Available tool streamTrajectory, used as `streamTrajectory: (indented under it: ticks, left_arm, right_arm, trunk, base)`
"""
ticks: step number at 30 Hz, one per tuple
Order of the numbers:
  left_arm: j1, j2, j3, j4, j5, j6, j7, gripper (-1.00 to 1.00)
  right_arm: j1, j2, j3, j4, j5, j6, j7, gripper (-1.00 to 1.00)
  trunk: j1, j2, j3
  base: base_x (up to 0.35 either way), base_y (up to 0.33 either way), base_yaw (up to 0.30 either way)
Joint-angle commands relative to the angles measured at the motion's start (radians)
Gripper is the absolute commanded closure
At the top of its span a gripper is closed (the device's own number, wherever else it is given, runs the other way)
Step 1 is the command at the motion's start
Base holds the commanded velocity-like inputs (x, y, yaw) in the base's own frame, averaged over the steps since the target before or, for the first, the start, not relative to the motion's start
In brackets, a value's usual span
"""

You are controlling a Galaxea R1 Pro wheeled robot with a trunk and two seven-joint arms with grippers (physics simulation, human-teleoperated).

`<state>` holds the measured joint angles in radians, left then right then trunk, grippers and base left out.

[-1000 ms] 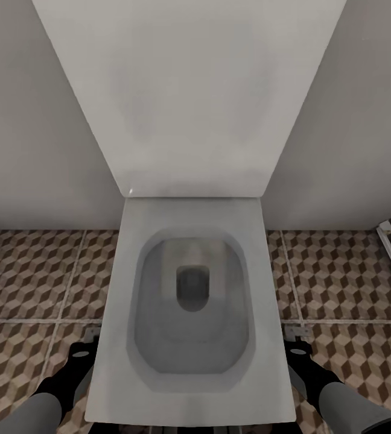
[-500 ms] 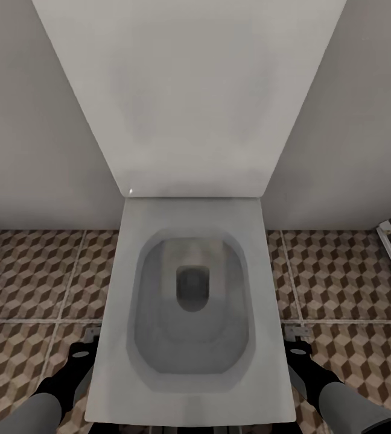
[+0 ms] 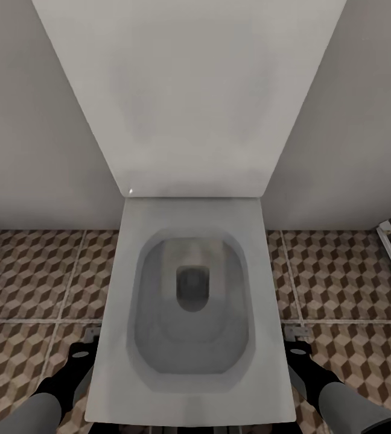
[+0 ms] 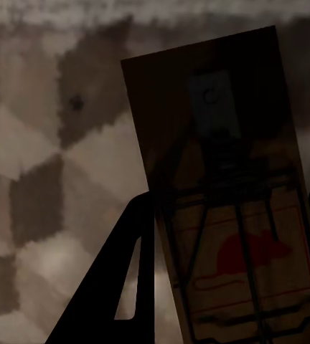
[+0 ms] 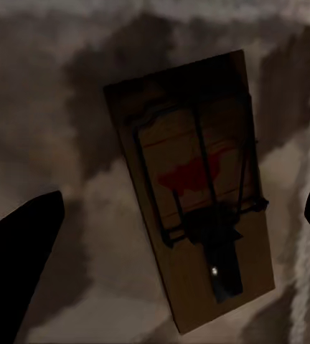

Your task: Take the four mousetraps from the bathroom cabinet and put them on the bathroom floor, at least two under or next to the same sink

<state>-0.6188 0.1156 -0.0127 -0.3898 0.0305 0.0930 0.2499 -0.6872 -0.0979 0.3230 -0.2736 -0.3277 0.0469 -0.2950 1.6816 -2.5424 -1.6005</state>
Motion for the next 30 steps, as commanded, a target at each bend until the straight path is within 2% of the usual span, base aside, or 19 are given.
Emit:
streamTrajectory:
  ticks: [1,25,26,30]
  left_arm:
    - [0.001,0.0,-0.009,0.01,0.02,0.005,0.0,1.0]
    - [0.001,0.0,-0.01,0.021,0.021,0.008,0.0,1.0]
    - [0.001,0.0,-0.01,0.021,0.022,0.009,0.0,-1.0]
    - [0.001,0.001,-0.01,0.023,0.023,0.012,0.0,-1.0]
  right_arm:
    - [0.0,-0.001,0.01,-0.002,-0.009,0.004,-0.004,-1.0]
    - [0.0,0.0,0.01,-0.002,-0.008,0.004,-0.004,-1.0]
    - [0.0,0.0,0.01,-0.002,-0.008,0.004,-0.004,-1.0]
    - [0.0,-0.001,0.01,-0.002,-0.008,0.004,-0.004,-1.0]
  trunk:
    - [0.0,0.0,-0.001]
    - [0.0,0.0,-0.001]
    - [0.0,0.0,-0.001]
    - [0.0,0.0,-0.001]
  base:
    - [0.0,0.0,0.0]
    - [0.0,0.0,0.0]
    - [0.0,0.0,0.0]
    - [0.0,0.0,0.0]
